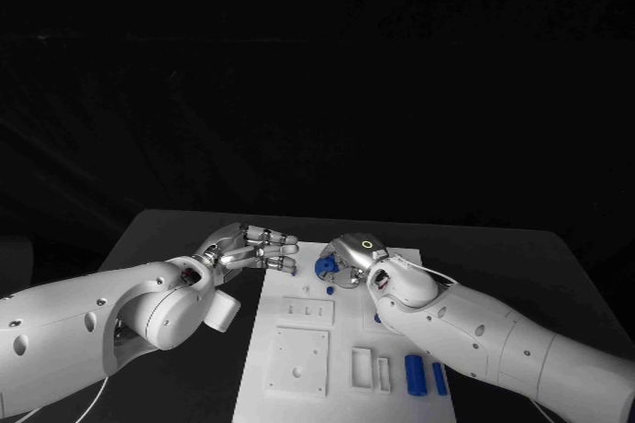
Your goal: Assemble the parts on the task board
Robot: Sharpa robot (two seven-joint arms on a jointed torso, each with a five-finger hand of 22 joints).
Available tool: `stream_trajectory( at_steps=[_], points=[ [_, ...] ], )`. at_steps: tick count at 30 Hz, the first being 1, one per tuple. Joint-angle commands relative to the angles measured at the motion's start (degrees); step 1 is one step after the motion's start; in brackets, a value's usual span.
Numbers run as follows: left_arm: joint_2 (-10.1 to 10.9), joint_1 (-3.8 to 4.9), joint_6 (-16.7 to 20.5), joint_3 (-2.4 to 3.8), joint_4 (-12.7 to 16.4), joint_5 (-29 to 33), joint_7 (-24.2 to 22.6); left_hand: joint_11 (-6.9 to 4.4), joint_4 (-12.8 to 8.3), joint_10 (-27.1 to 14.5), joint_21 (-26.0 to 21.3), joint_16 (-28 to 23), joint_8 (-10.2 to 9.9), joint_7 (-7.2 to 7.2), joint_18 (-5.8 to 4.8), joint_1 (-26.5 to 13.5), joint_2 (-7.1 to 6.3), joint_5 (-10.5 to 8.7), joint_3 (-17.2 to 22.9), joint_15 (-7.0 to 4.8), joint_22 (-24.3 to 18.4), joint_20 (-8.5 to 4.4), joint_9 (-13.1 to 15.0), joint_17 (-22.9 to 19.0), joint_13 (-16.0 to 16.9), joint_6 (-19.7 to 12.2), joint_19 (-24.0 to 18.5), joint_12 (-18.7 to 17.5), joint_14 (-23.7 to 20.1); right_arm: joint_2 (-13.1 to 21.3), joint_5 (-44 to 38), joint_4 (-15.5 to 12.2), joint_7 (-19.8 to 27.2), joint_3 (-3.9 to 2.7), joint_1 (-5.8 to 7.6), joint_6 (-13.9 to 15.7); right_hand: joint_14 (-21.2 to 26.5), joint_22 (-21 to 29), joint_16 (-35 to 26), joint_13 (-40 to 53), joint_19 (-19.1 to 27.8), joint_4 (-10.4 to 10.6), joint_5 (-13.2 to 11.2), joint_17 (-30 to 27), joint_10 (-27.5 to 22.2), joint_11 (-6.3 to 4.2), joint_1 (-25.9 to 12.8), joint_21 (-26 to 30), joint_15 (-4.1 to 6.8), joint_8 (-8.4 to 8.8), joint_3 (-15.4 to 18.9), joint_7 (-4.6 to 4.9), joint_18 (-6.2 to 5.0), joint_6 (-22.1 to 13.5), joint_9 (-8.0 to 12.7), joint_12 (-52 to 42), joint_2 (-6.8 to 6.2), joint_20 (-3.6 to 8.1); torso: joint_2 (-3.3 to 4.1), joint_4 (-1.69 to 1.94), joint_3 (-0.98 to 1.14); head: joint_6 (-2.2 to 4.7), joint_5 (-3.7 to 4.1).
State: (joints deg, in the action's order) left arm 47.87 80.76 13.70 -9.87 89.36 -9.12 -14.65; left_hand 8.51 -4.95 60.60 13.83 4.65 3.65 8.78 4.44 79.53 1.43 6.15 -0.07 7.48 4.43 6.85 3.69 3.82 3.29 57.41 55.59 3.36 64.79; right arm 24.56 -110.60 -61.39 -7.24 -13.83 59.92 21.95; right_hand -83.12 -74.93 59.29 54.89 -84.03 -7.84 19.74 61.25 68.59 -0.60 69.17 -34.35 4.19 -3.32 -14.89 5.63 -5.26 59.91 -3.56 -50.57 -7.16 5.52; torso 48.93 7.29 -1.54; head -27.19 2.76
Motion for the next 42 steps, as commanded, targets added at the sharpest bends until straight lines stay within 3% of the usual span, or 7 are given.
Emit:
stream_trajectory(
  at_steps=[1,7,12,15,23,28,42],
  points=[
    [0.0,0.22,-0.9,0.03,0.1,-0.2,-0.3,0.14,0.1,-0.3,0.1,-0.3,-0.1,0.14,0.04,-0.1,-0.35,0.18,0.0,0.09,-0.1,-0.04,0.0,-0.1,0.1,-0.4,-0.3,0.0,-0.3,0.3,-0.2,0.0,-0.1,0.12,-0.35,-1.0,0.2,-0.4,-0.3,0.0,-2.8,0.0,-0.2,-0.1,-0.3,0.02,-0.3,0.4,0.22,-0.23,0.2,0.12,-0.58,0.4,0.0,0.1,0.14,0.01,-0.01,-0.02,0.0,0.07,0.01],
    [0.0,0.22,-0.9,0.03,0.1,-0.2,-0.3,0.14,0.1,-0.3,0.1,-0.3,-0.1,0.14,0.04,-0.1,-0.35,0.18,0.0,0.09,-0.1,-0.04,0.0,-0.1,0.1,-0.4,-0.3,0.0,-0.3,0.5,-0.2,-0.1,-0.1,0.12,-0.51,-0.6,0.4,-0.3,-0.6,-1.6,-2.7,-0.2,-0.3,-0.3,-1.1,0.05,-0.3,0.8,0.2,-0.25,0.3,0.19,-0.68,0.1,0.0,1.5,0.11,-0.01,0.01,-0.01,-0.01,0.12,0.01],
    [0.0,0.22,-0.9,0.03,0.1,-0.2,-0.3,0.14,0.1,-0.3,0.1,-0.3,-0.1,0.14,0.04,-0.1,-0.35,0.18,0.0,0.09,-0.1,-0.04,0.0,-0.1,0.1,-0.4,-0.3,0.0,-0.3,0.6,0.0,0.1,-0.1,0.12,-0.55,0.3,0.9,0.5,-2.1,-12.3,-2.6,-0.5,-0.4,-1.5,-0.1,0.05,0.3,3.4,0.21,-0.2,0.2,0.61,-1.08,-3.0,0.0,11.5,0.05,-0.06,-0.01,0.01,-0.03,0.22,-0.02],
    [0.0,0.22,-0.9,0.03,0.1,-0.2,-0.3,0.14,0.1,-0.3,0.1,-0.3,-0.1,0.14,0.04,-0.1,-0.35,0.18,0.0,0.09,-0.1,-0.04,0.0,-0.1,0.1,-0.4,-0.3,0.0,-0.3,0.7,0.1,0.2,0.0,0.12,-0.56,0.8,0.8,0.8,-2.7,-20.3,-2.7,-0.4,-0.4,-2.3,1.8,-0.33,0.2,4.1,0.55,-0.14,-0.4,0.22,-0.85,-4.4,0.1,18.7,-0.37,0.26,-0.02,0.03,-0.05,0.22,0.0],
    [0.0,0.22,-1.0,0.03,0.1,-0.2,-0.2,0.14,0.1,-0.3,0.1,-0.3,-0.1,0.14,0.04,-0.1,-0.35,0.18,0.0,0.09,-0.1,-0.04,0.0,-0.1,0.1,-0.4,-0.3,0.0,-0.3,1.0,0.3,0.0,0.0,0.12,-0.65,1.2,0.5,1.3,-2.7,-39.2,-2.7,-0.5,-0.7,-2.6,8.0,0.65,0.5,4.0,-0.3,-0.2,-2.6,0.51,-1.32,-3.5,0.0,35.6,-0.87,-0.46,-0.01,0.0,-0.05,0.26,-0.06],
    [0.1,0.22,-1.0,0.03,0.1,-0.2,-0.2,0.14,0.1,-0.3,0.1,-0.3,-0.1,0.14,0.04,-0.1,-0.35,0.18,0.0,0.09,-0.1,-0.04,0.0,-0.1,0.1,-0.4,-0.3,0.0,-0.3,1.0,0.3,-0.1,0.0,0.11,-0.69,1.3,0.5,1.5,-2.4,-45.9,-2.7,-0.7,-0.6,-2.6,8.7,1.54,-0.2,3.7,-0.6,-0.26,-3.9,0.89,-1.9,-1.8,0.0,41.9,-0.55,-0.72,0.0,0.03,-0.06,0.32,-0.06],
    [0.0,0.22,-1.0,0.03,0.1,-0.2,-0.2,0.14,0.1,-0.3,0.1,-0.3,-0.1,0.14,0.04,-0.1,-0.35,0.18,0.0,0.09,-0.1,-0.04,0.0,-0.1,0.1,-0.4,-0.3,0.0,-0.3,0.9,0.7,-0.3,0.3,0.11,-0.73,1.1,0.6,1.9,-2.3,-50.8,-2.7,-1.0,-0.8,-3.0,7.7,2.65,-1.2,3.5,-1.39,-0.26,-6.1,1.26,-2.53,-0.9,0.0,46.5,-0.67,-1.44,-0.02,0.05,-0.08,0.35,-0.25]
  ],
)
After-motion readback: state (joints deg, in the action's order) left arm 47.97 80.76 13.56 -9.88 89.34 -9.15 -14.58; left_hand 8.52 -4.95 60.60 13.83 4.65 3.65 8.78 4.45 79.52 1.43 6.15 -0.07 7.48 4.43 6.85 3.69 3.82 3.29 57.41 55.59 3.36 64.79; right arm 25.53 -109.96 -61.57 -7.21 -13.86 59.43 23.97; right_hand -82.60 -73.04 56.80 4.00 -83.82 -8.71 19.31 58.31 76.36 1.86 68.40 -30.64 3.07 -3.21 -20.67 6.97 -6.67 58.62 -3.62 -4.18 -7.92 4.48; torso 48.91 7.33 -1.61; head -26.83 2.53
